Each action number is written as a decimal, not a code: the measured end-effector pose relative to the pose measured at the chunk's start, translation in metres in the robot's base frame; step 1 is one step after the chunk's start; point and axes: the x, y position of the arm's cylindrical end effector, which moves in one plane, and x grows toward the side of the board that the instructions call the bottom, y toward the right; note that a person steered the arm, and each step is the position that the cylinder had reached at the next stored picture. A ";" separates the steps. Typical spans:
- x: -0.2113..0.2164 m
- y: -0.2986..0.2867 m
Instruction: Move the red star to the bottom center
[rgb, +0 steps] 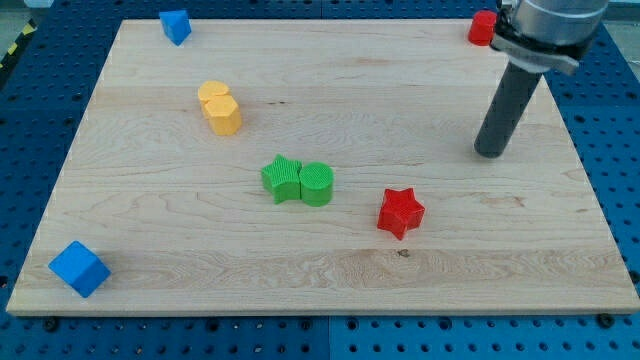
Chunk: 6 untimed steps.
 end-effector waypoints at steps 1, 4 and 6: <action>0.030 -0.028; 0.089 -0.144; 0.134 -0.138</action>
